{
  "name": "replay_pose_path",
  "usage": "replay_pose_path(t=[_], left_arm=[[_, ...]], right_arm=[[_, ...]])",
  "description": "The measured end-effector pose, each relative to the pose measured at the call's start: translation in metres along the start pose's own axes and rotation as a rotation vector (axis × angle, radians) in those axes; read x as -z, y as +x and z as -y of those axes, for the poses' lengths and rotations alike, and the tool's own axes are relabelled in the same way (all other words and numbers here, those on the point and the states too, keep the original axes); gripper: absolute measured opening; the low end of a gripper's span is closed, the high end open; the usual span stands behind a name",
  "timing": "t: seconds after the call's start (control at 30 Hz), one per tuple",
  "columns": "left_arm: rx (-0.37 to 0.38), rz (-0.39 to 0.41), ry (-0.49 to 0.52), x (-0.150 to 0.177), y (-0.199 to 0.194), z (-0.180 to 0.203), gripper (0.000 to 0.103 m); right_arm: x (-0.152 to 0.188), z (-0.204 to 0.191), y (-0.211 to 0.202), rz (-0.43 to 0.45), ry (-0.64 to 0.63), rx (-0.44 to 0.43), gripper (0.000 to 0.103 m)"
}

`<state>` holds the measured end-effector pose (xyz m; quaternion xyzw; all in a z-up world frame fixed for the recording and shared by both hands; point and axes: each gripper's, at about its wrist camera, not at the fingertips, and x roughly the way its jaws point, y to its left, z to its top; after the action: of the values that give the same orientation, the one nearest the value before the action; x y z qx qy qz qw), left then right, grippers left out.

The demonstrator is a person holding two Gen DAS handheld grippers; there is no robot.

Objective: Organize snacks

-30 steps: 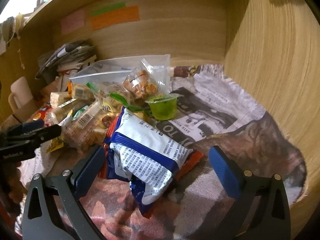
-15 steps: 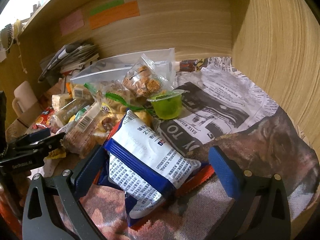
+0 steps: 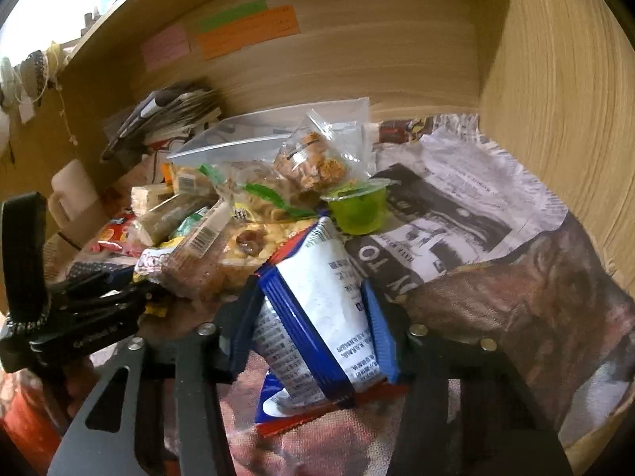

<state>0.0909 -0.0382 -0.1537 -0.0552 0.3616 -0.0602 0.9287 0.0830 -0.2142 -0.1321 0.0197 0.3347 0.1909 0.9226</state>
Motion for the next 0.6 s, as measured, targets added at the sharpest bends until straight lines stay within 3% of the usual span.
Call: replay_pose_path(t=[0.3,0.6], left_arm=[[0.037,0.013,-0.007,-0.006,-0.021,-0.007,0.044],[0.019,0.151,0.034,-0.026,-0.065,-0.004,0.044]], right_arm=[[-0.007,-0.003,-0.013,0.046,-0.008,0.028,0.041],[-0.036,-0.005,-0.035,0.162,-0.009,0.043,0.041]])
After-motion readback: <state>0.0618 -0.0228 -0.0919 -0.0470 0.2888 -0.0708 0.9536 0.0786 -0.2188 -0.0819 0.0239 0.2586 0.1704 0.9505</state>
